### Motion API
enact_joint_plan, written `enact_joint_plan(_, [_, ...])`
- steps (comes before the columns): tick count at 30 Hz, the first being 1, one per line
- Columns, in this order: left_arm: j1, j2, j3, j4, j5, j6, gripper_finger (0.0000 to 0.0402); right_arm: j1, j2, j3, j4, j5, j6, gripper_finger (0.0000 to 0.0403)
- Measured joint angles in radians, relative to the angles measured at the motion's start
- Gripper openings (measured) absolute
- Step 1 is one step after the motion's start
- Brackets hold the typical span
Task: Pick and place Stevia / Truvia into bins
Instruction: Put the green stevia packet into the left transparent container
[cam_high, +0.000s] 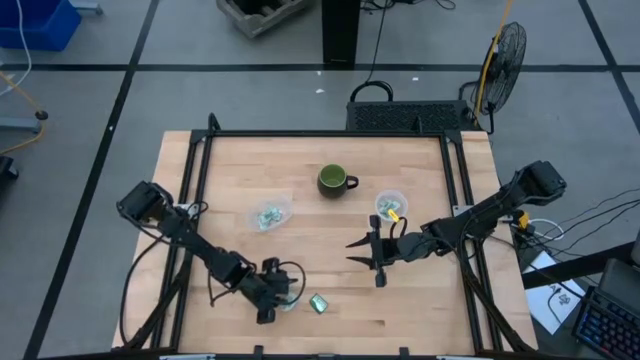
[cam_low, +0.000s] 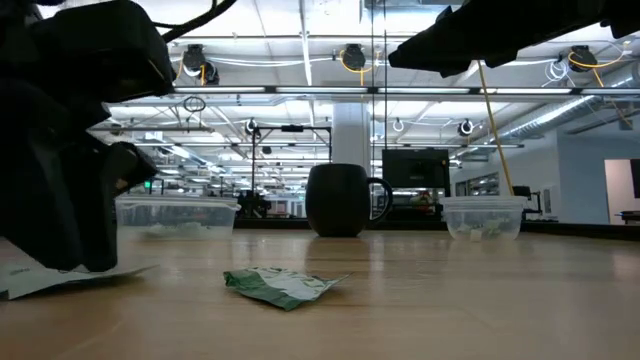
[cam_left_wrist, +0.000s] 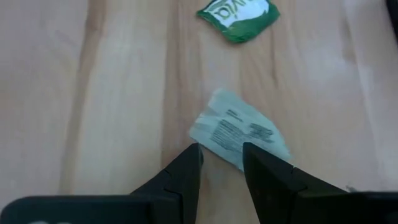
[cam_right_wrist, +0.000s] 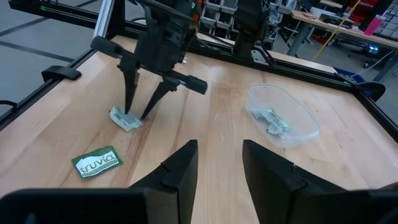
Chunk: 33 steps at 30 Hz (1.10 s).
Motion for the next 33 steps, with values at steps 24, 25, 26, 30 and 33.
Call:
enact_joint_plan(24, [0.041,-0.013,-0.005,0.063,0.048,0.05,0.015,0.0,0.0,0.0,0.0,0.0,-0.005,0.0118])
enact_joint_plan(25, [0.045,-0.022,-0.007,0.066,0.048,0.036,0.0158,0.0,0.0,0.0,0.0,0.0,-0.013,0.0118])
enact_joint_plan(26, [0.05,-0.036,-0.007,0.07,0.047,0.008,0.0163,0.0,0.0,0.0,0.0,0.0,-0.022,0.0118])
enact_joint_plan(30, [0.066,-0.12,0.013,0.053,0.065,-0.092,0.0169,0.0,0.0,0.0,0.007,0.0,-0.026,0.0118])
enact_joint_plan(33, [0.043,-0.131,0.046,0.052,0.103,-0.032,0.0164,0.0,-0.001,0.0,0.007,0.0,-0.026,0.0118])
